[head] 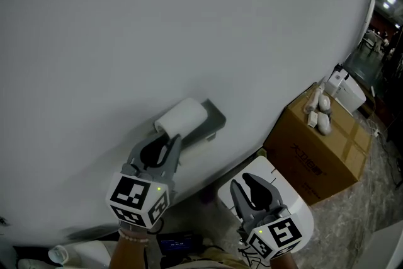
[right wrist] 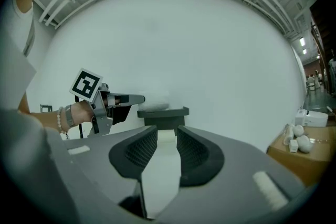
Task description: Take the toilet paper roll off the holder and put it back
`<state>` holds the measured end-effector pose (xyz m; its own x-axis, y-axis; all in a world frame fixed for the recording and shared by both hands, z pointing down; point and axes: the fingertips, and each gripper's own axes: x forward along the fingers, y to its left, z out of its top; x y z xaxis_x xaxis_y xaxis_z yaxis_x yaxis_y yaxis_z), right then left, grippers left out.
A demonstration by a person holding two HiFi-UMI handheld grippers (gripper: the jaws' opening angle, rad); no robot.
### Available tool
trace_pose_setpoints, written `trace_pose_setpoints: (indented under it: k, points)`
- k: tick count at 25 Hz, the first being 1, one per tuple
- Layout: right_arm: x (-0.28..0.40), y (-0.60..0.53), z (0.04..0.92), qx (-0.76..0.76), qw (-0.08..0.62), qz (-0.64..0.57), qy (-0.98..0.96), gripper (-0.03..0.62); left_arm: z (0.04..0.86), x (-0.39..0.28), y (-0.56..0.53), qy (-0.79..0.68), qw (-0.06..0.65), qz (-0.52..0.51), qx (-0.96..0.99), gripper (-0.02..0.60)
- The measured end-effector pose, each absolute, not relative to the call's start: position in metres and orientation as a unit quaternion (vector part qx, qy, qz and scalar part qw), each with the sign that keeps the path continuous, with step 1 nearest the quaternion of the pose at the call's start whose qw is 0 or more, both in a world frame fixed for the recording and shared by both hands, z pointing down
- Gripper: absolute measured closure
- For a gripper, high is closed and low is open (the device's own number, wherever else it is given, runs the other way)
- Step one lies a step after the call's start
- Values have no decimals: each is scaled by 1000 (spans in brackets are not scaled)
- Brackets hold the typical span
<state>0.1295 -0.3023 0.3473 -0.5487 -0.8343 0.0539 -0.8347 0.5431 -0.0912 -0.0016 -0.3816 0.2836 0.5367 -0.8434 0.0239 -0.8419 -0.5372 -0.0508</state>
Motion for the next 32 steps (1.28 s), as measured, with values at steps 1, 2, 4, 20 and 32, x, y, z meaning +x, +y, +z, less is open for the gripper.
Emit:
trace_pose_setpoints:
  k: [1,2,4,20,32]
  points:
    - [128,-302,345,473,0,50,-880,491,282,-4,-379,481,20,-22,-876,518]
    - [126,-302,343,469,-2,48,-882,476,280,-6,-377,482,23,-22,-876,518]
    - [120,-302,339,461,-3,44,-886,460,275,-10,-372,482,27,-19,-875,518]
    - [31,-287,313,343,-15,18,-939,428,259,-84,-296,533,42,-21,-845,518]
    - [-61,-260,305,203,-12,-9,-979,391,274,-143,-231,589,33,-39,-806,517]
